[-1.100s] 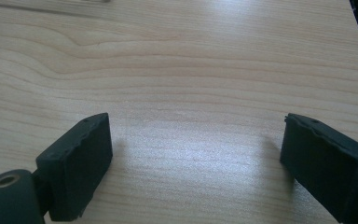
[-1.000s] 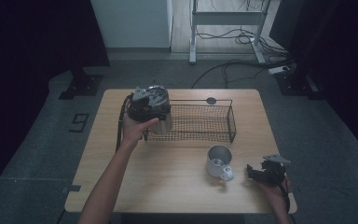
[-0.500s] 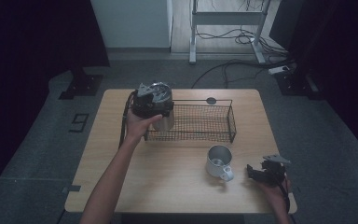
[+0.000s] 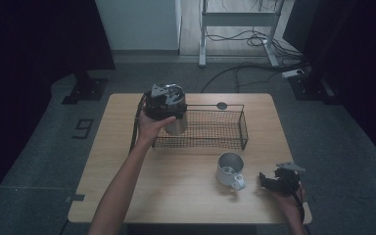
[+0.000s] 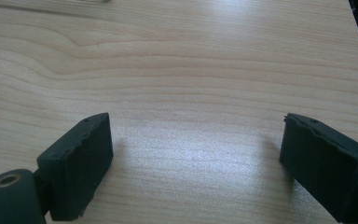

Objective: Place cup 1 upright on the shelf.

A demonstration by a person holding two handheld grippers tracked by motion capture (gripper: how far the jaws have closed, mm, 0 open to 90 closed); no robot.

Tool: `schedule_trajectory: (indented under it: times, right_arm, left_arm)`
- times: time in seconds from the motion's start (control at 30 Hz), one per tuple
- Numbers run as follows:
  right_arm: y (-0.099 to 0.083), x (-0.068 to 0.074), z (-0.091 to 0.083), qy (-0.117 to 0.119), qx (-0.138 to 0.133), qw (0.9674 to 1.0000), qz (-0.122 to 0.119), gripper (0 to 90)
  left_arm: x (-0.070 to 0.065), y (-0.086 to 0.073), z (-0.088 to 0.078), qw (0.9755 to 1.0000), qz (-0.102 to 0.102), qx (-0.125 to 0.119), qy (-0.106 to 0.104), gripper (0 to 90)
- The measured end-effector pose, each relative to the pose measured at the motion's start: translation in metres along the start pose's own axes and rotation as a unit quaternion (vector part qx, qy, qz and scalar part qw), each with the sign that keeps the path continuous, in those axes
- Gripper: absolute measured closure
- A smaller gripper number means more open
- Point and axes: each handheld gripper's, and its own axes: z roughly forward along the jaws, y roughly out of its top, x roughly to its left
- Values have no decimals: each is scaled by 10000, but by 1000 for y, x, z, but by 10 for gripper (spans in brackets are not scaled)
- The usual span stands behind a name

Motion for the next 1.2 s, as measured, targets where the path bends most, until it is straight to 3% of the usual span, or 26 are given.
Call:
schedule_trajectory:
  times: [0.33, 0.5, 0.6, 1.2]
  right_arm:
    - [0, 0, 0, -1, -2, 10000, 0, 92]
    - [0, 0, 0, -3, -1, 10000, 3, 92]
    - [0, 0, 0, -3, -2, 10000, 2, 92]
    - [0, 0, 0, -5, -3, 10000, 4, 93]
  left_arm:
    - [0, 0, 9, 10000, -5, 83, 31, 39]
    - [-2, -2, 15, 9998, 58, 90, 179, 39]
    - [0, -4, 19, 9998, -22, 109, 140, 39]
    - [6, -15, 38, 9993, -47, 257, 273, 39]
